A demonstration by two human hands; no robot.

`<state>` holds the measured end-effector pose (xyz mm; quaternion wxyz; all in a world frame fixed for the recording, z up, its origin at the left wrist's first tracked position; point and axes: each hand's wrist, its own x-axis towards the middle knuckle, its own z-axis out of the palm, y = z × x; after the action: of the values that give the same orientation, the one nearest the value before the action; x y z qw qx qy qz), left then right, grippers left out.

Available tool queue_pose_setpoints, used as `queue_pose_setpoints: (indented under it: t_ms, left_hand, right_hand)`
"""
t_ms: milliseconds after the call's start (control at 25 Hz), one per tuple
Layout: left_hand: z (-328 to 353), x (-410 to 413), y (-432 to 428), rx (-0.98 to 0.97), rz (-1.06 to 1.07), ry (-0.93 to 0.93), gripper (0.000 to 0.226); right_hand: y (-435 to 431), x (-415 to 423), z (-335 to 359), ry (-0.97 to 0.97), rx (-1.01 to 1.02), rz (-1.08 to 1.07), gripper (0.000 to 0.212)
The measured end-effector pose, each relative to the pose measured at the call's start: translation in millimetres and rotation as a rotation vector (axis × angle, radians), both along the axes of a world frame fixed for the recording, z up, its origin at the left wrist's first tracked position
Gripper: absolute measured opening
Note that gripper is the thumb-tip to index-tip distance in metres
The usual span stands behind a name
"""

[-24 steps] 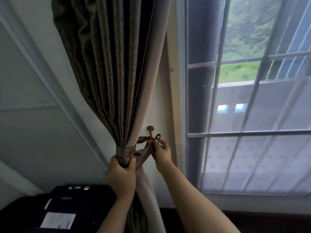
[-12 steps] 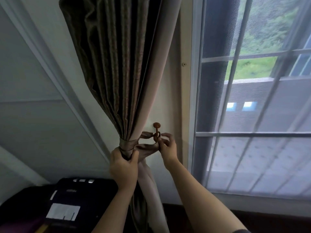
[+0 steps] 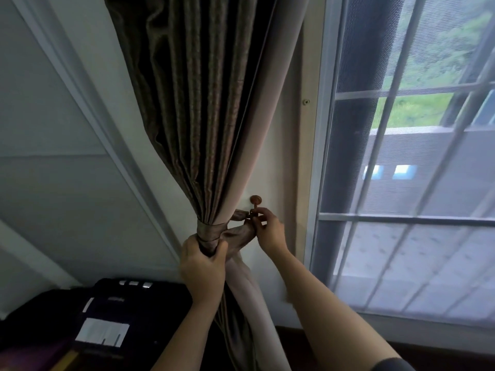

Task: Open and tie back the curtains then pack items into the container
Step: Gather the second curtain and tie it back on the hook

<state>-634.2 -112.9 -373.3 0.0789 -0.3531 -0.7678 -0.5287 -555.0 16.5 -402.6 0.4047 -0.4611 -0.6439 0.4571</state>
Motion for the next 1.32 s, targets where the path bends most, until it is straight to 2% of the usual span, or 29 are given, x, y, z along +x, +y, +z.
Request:
queue_pose_setpoints:
  t_ms: [160, 280, 360, 760, 960, 1040, 1120, 1200, 1280, 1320]
  left_hand:
    - [4, 9, -3, 0.007, 0.01, -0.014, 0.032]
    - [6, 12, -5, 0.002, -0.004, -0.019, 0.03]
    - [6, 11, -4, -0.003, -0.01, -0.021, 0.029]
    - [3, -1, 5, -0.051, -0.047, -0.049, 0.03]
    - [5, 2, 12, -0.042, -0.049, -0.003, 0.028]
    - [4, 3, 11, -0.05, -0.043, -0.016, 0.029]
    - [3, 4, 6, -0.042, -0.045, -0.011, 0.031]
    - [2, 10, -2, -0.033, -0.049, -0.001, 0.033]
    - [-5, 22, -6, -0.043, -0.09, 0.005, 0.04]
    - [-10, 31, -7, -0.059, -0.14, 0.001, 0.043]
  right_hand:
    - [8, 4, 6, -0.144, 0.05, 0.068, 0.023]
    - [14, -1, 7, -0.358, 0.082, 0.139, 0.03]
    - [17, -3, 6, -0.423, 0.082, 0.171, 0.033]
    - [17, 2, -18, -0.332, 0.116, 0.149, 0.031]
    - [19, -6, -27, -0.353, 0.14, 0.079, 0.03]
    - [12, -4, -26, -0.355, 0.154, 0.073, 0.038]
    - [-7, 11, -28, -0.225, 0.104, 0.077, 0.049]
    - [-37, 34, -40, -0.156, 0.082, 0.039, 0.041]
    - [-64, 57, -54, -0.161, 0.126, 0.044, 0.023]
    - [-75, 68, -59, -0.171, 0.129, 0.064, 0.022]
